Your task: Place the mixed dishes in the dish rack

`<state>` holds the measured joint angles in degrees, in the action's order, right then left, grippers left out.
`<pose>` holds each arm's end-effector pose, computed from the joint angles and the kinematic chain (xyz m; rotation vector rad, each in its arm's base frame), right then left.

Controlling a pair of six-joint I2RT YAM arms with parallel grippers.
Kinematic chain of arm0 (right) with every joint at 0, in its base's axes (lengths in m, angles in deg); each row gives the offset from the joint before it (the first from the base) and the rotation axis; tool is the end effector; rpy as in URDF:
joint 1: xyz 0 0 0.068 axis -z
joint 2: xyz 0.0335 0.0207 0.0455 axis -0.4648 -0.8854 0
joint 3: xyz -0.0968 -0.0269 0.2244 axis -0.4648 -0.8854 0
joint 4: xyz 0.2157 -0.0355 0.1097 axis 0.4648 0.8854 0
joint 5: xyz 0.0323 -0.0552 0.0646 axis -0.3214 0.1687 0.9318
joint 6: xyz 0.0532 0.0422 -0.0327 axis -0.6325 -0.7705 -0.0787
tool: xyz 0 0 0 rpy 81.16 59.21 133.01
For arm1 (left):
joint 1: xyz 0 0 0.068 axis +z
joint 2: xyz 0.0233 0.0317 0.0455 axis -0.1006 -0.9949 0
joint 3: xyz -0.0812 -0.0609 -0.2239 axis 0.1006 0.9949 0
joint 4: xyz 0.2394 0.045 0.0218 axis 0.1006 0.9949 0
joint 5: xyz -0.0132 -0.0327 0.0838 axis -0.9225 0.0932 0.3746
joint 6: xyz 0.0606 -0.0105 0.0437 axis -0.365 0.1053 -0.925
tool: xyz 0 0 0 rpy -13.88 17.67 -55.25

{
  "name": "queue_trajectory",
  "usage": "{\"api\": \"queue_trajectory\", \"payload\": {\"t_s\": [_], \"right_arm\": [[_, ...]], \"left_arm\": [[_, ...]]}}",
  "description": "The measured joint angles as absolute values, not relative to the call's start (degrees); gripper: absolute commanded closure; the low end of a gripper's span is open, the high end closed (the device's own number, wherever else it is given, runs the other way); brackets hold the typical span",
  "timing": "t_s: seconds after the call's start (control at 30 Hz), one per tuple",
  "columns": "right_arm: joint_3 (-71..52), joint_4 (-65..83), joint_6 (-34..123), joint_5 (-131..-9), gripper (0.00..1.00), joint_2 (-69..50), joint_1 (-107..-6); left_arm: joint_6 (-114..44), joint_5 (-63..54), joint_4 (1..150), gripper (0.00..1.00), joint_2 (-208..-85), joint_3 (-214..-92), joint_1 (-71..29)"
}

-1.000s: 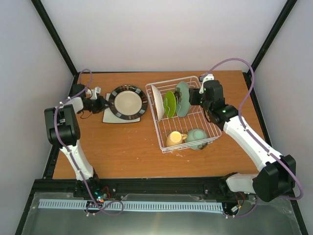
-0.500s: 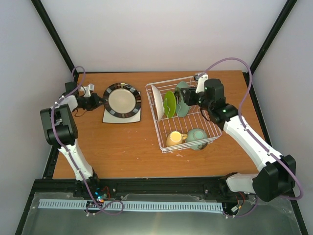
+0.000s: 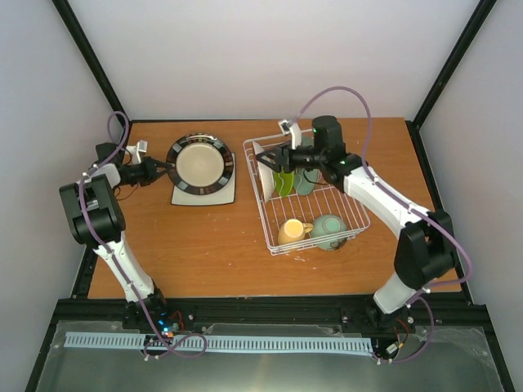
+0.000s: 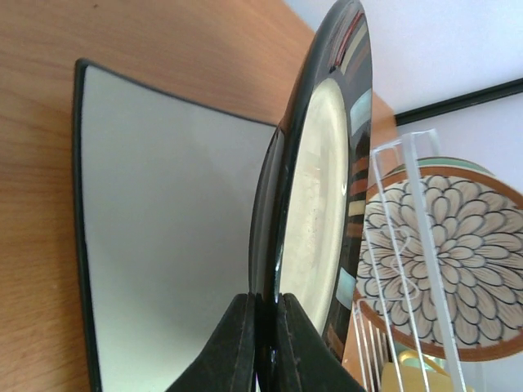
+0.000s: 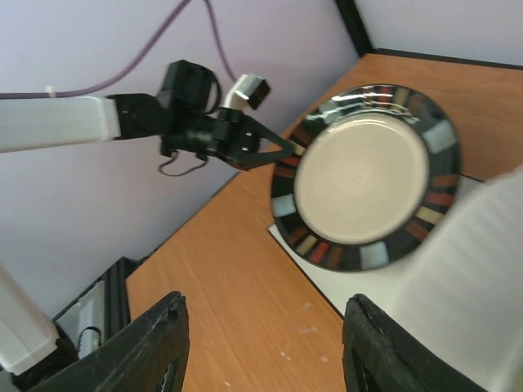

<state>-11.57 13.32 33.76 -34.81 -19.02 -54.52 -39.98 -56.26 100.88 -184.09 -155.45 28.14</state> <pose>0.3106 0.2054 0.2920 -0.6787 1.9457 1.2233 0.3690 0.0922 0.1458 -0.2420 2.2630 -1.2134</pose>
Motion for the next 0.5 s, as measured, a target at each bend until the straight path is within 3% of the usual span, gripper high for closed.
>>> {"api": "queue_trajectory", "payload": {"t_s": [0.27, 0.5], "right_arm": [[0.7, 16.7, 36.9, -30.3, 0.48, -28.4, -59.7], [3.1, 19.3, 38.0, -30.1, 0.46, -34.3, -61.5]], "left_arm": [[-39.9, -65.7, 98.0, 0.99, -185.2, -155.4, 29.1], [-40.1, -72.3, 97.4, 0.99, -184.9, -155.4, 29.1]]}}
